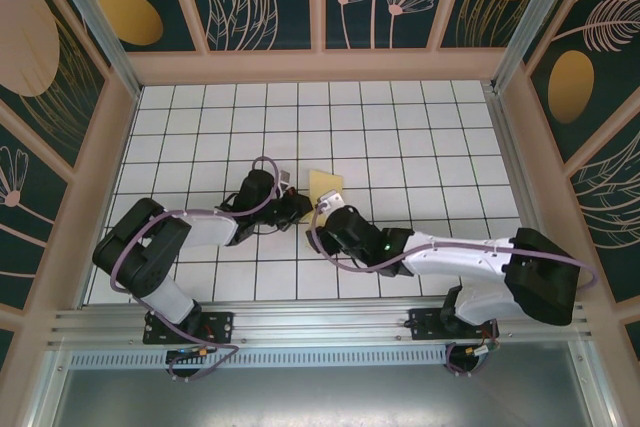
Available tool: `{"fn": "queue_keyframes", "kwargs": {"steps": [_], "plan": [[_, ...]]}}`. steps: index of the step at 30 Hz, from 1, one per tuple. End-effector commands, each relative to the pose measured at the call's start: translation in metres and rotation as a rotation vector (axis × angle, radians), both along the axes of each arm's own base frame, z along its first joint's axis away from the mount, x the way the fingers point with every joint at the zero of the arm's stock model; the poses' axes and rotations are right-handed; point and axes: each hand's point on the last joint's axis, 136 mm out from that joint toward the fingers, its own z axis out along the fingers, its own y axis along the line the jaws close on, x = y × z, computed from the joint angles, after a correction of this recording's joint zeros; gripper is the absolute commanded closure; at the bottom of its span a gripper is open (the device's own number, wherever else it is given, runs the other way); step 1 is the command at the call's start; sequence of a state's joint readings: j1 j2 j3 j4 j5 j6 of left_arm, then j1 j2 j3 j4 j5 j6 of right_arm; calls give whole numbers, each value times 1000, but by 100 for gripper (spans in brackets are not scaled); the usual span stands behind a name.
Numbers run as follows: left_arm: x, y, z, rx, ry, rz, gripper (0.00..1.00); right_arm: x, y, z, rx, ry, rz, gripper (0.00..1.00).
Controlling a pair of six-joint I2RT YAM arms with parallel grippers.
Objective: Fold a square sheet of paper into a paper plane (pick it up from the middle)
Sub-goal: Fold the triangle a second time at the center of the table.
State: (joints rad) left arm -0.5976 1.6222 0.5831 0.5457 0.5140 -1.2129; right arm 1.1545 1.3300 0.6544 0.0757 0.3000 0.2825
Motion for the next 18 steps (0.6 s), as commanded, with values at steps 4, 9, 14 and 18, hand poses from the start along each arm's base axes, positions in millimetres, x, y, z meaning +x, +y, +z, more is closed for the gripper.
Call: {"fn": "queue_keyframes", "kwargs": {"steps": [4, 9, 14, 18], "plan": [[7, -5, 0, 8, -7, -6, 95, 4, 7, -19, -189, -98, 21, 43], [6, -4, -2, 20, -3, -10, 94, 19, 5, -25, -276, -149, -47, 43], [7, -5, -4, 38, -2, -20, 94, 23, 8, -28, -292, -154, -56, 45], [8, -5, -6, 47, 0, -24, 93, 25, 7, -28, -294, -152, -70, 55]]}}
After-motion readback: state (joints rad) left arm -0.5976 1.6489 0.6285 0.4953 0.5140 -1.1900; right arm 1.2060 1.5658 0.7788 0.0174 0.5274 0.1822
